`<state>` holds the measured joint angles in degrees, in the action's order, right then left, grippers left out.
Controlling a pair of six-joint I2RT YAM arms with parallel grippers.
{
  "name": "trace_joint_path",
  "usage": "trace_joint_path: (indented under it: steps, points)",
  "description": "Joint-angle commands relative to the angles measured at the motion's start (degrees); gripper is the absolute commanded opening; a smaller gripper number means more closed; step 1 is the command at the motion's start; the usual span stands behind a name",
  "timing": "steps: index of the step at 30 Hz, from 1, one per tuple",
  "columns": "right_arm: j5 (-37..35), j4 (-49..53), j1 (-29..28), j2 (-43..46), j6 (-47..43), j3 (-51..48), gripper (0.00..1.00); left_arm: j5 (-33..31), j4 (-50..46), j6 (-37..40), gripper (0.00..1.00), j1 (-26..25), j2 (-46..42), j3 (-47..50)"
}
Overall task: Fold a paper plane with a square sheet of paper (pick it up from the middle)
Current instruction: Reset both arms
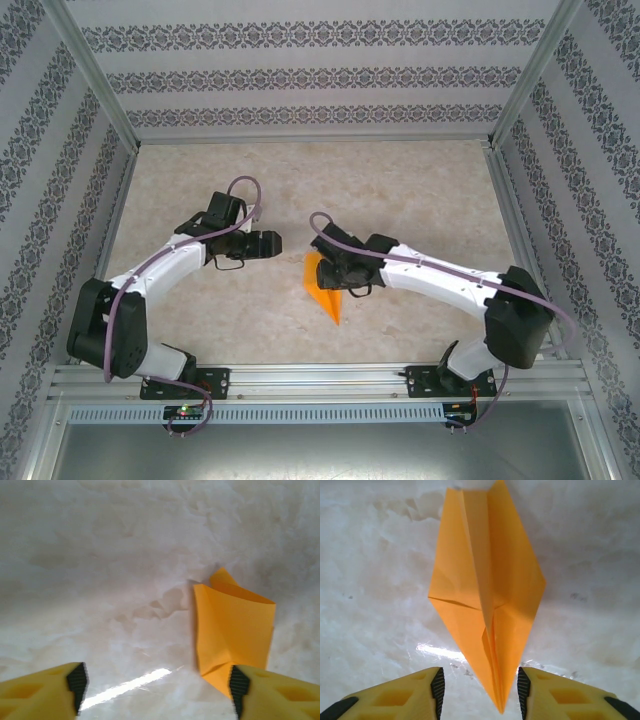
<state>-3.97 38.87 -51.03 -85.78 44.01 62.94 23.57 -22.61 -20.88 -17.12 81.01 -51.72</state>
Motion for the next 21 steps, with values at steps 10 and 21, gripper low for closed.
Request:
trace_joint_path:
  steps: [10,21]
  points:
    - [4.7,-20.9,19.0,12.3,-37.0,-12.4,0.79,-26.1,5.4,11.2,1.0,5.3,-7.3,4.2]
    - [2.1,-45.6,39.5,16.6,-41.1,-27.3,0.98,-28.5,27.8,17.6,1.0,14.6,-1.5,12.3]
